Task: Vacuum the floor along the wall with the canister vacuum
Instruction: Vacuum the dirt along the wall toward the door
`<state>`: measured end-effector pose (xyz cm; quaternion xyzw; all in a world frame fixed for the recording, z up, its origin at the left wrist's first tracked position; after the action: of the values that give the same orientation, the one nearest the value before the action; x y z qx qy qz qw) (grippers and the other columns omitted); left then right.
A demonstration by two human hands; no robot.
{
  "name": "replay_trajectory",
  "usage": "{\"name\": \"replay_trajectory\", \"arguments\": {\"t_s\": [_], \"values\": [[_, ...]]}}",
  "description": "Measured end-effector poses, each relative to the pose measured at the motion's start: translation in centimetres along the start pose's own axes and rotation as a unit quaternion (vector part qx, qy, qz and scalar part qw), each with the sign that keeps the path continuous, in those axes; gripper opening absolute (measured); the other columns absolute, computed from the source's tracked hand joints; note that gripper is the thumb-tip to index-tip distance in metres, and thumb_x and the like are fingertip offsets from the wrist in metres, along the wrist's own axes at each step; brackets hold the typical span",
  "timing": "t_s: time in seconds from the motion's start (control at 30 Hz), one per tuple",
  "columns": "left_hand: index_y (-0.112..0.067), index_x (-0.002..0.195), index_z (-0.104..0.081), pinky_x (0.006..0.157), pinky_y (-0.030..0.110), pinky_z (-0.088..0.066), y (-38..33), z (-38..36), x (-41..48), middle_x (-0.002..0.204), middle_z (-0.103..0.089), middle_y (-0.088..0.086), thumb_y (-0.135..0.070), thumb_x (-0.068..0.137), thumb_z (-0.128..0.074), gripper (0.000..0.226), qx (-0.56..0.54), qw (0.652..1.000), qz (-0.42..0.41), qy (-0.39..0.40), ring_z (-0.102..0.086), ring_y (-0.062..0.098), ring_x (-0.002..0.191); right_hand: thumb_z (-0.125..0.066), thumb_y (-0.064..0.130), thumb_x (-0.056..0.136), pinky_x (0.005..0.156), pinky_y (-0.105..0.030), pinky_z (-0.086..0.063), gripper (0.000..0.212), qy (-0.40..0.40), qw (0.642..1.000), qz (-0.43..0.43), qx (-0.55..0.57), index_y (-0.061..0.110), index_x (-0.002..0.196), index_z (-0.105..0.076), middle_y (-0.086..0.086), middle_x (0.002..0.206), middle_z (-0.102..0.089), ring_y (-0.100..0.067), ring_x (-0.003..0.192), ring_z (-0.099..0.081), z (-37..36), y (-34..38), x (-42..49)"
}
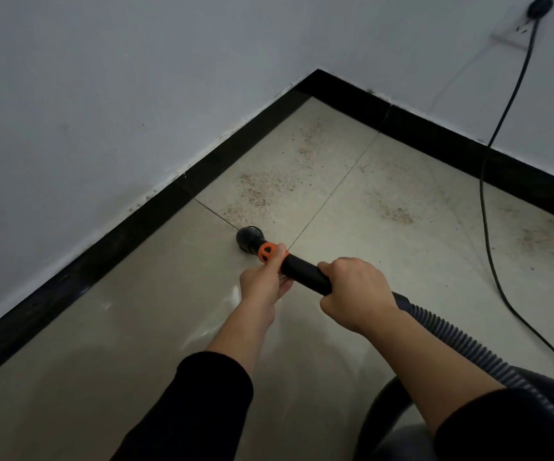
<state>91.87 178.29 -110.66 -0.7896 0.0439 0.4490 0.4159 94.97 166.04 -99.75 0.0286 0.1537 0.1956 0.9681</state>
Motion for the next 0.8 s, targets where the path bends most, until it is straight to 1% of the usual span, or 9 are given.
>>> {"name": "replay_trajectory", "arguments": {"t_s": [0.1,0.17,0.23,0.33,0.47,0.63,0.8], "values": [[0.002,0.106,-0.062,0.058,0.022,-0.056,0.2,-1.0,0.0,0.095,-0.071,0.017,-0.030,0.084,-0.075,0.041,0.002,1.000,0.008,0.007,-0.071,0.018,0.081,-0.054,0.013,0.078,0.052,-0.027,-0.027,0.013,0.005,1.000,-0.013,0.007,0.021,0.087,-0.050,0.005,0.065,-0.038,-0.023,0.069,-0.043,0.3,-0.9,-0.1],[0.003,0.111,-0.060,0.059,0.023,-0.057,0.1,-1.4,-0.1,0.097,-0.070,0.018,-0.027,0.084,-0.074,0.043,-0.003,1.000,0.011,0.004,-0.070,0.019,0.083,-0.053,0.013,0.078,0.056,-0.027,-0.031,0.012,0.008,1.000,-0.020,0.016,0.020,0.085,-0.048,0.004,0.065,-0.039,-0.023,0.069,-0.044,0.6,-1.3,0.0],[0.003,0.113,-0.059,0.059,0.023,-0.058,0.0,-1.6,-0.3,0.099,-0.069,0.019,-0.026,0.085,-0.074,0.043,-0.004,1.000,0.013,0.001,-0.070,0.020,0.085,-0.053,0.013,0.078,0.060,-0.027,-0.034,0.011,0.008,0.999,-0.023,0.024,0.020,0.086,-0.049,0.003,0.066,-0.040,-0.023,0.069,-0.045,0.6,-1.4,0.0],[0.004,0.114,-0.058,0.059,0.024,-0.057,0.3,-2.0,-1.0,0.099,-0.069,0.019,-0.026,0.085,-0.074,0.044,-0.002,1.000,0.020,-0.002,-0.069,0.021,0.086,-0.054,0.014,0.079,0.061,-0.028,-0.036,0.010,0.007,0.999,-0.020,0.032,0.019,0.088,-0.051,0.003,0.067,-0.040,-0.023,0.070,-0.047,0.7,-1.7,-0.3],[0.004,0.116,-0.057,0.056,0.024,-0.056,1.1,-3.0,-2.5,0.093,-0.068,0.018,-0.024,0.087,-0.072,0.043,-0.010,0.999,0.034,-0.003,-0.067,0.020,0.082,-0.054,0.015,0.079,0.063,-0.028,-0.037,0.011,0.016,0.999,-0.024,0.035,0.019,0.090,-0.053,0.002,0.069,-0.042,-0.023,0.072,-0.048,0.9,-2.9,-1.3],[0.005,0.119,-0.055,0.062,0.026,-0.056,1.5,-3.9,-2.3,0.096,-0.068,0.019,-0.021,0.088,-0.070,0.043,-0.002,0.999,0.046,0.024,-0.068,0.021,0.083,-0.054,0.015,0.079,0.060,-0.027,-0.035,0.010,0.019,0.998,-0.031,0.042,0.021,0.086,-0.051,0.004,0.066,-0.041,-0.023,0.070,-0.048,1.0,-3.8,-1.4],[0.004,0.114,-0.058,0.054,0.024,-0.057,0.8,-4.0,-1.1,0.095,-0.069,0.019,-0.022,0.087,-0.072,0.040,-0.001,0.998,0.050,0.031,-0.069,0.021,0.083,-0.054,0.014,0.079,0.054,-0.027,-0.029,0.011,0.002,0.998,-0.032,0.046,0.021,0.087,-0.050,0.005,0.071,-0.036,-0.020,0.068,-0.042,1.5,-3.6,-0.7]]}}
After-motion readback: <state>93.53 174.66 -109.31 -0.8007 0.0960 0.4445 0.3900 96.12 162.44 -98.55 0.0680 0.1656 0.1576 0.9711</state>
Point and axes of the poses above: each hand's wrist, its own x-axis towards the middle knuckle, its own z-axis out of the back of the hand, y = z × x, the point moved 9 cm from there along x, towards the middle knuckle
